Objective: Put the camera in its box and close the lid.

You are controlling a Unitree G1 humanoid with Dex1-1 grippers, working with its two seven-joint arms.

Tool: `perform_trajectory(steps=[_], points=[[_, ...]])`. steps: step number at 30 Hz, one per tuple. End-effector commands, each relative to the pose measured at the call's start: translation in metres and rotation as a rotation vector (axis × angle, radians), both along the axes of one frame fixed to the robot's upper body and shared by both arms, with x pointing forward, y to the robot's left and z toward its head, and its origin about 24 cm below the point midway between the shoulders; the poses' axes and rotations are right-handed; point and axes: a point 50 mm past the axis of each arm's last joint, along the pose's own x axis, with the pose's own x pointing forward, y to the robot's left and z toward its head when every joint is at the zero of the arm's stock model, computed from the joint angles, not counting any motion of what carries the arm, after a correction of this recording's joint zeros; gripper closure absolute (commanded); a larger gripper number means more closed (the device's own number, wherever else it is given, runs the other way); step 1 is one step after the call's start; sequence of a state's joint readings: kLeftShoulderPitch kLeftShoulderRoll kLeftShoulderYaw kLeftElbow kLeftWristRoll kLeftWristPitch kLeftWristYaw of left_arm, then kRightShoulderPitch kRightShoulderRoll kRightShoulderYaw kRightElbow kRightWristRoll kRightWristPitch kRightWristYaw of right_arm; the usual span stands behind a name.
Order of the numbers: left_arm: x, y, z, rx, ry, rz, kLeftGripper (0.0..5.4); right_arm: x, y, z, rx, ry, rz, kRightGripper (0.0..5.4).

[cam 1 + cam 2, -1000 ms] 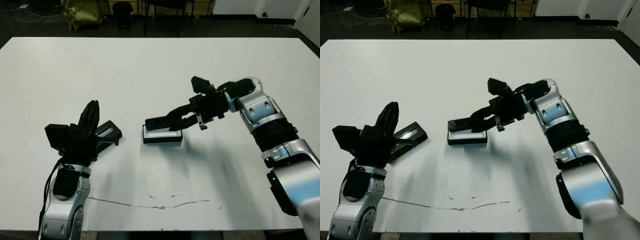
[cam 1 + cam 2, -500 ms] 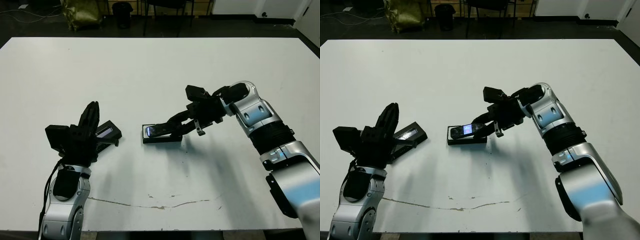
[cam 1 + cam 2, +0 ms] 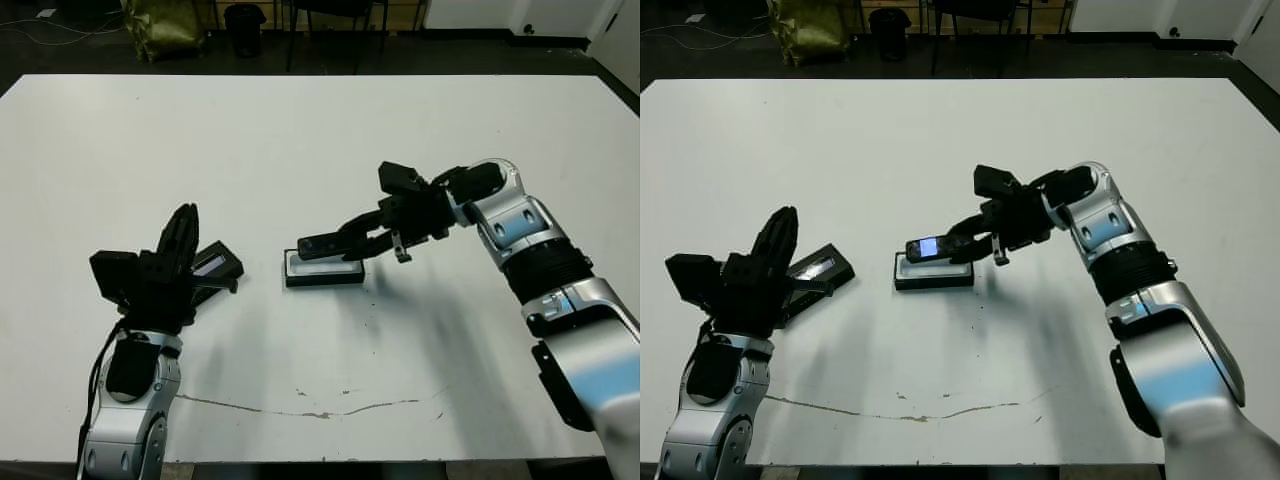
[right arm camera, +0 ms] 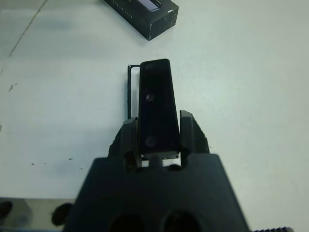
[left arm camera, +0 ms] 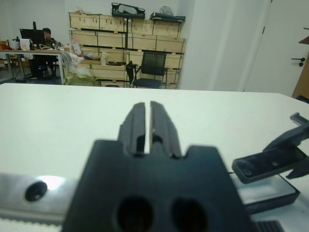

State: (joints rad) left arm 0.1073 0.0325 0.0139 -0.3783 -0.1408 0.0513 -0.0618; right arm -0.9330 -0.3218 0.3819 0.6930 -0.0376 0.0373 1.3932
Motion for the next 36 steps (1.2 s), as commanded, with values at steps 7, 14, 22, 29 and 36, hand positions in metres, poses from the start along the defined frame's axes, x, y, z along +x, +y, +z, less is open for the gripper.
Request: perform_trajectory(steps=[7, 14, 22, 29, 36], points=[[-0.001, 0.001, -0.008, 0.011, 0.042, 0.011, 5.40, -0.003, 0.007, -0.008, -0.082, 0.004, 0.035, 4.80], [-0.002, 0.001, -0.008, 0.005, 0.049, 0.009, 5.40, -0.004, 0.012, -0.013, -0.122, -0.008, 0.051, 4.80], [-0.002, 0.001, -0.009, 0.016, 0.049, 0.010, 5.40, -0.003, 0.018, -0.015, -0.119, 0.015, 0.059, 4.80], [-0.003, 0.001, -0.010, 0.014, 0.053, 0.015, 5.40, -0.004, 0.020, -0.019, -0.138, 0.012, 0.050, 4.80], [-0.003, 0.000, -0.010, 0.003, 0.062, 0.015, 5.40, -0.006, 0.025, -0.025, -0.115, 0.021, 0.063, 4.80]])
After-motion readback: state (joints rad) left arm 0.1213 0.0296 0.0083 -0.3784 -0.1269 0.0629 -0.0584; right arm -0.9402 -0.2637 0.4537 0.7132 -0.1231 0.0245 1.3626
